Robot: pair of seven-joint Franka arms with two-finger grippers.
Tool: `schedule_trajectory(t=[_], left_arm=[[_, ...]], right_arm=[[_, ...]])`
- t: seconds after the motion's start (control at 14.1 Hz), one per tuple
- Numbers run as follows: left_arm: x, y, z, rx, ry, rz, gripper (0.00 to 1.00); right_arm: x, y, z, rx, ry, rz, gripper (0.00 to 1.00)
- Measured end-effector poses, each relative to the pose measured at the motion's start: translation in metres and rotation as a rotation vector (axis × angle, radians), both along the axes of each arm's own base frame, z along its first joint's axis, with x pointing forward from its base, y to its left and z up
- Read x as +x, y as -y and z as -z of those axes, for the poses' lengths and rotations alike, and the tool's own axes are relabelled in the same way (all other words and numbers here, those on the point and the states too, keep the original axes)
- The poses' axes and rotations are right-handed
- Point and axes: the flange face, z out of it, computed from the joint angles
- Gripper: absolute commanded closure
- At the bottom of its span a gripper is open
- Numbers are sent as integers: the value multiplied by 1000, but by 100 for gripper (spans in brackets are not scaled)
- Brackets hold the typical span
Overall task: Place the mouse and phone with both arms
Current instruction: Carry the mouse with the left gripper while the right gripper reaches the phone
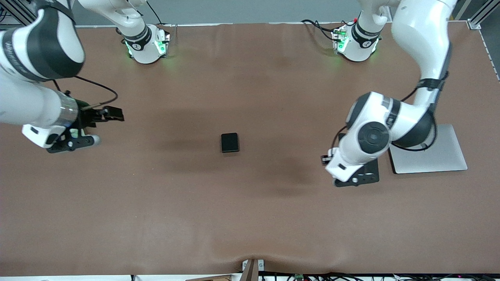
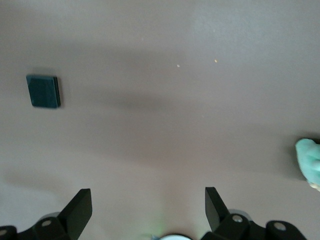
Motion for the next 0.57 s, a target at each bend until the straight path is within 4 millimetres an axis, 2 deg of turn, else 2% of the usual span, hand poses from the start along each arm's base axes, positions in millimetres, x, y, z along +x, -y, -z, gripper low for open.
schedule_trajectory(t=[0.14, 0.28, 0.36, 0.57], left_arm=[[0, -56, 14, -4, -49, 39, 100], [-4, -90, 28, -12, -77, 61, 100], [-7, -96, 37, -19, -71, 68, 100], [-28, -87, 78, -50, -4, 102, 100]], right_arm=[[0, -28, 16, -16, 14, 35, 0], [1, -53, 31, -15, 33, 77, 0], [2, -64, 40, -5, 47, 100, 0], [2, -95, 71, 7, 90, 124, 0]])
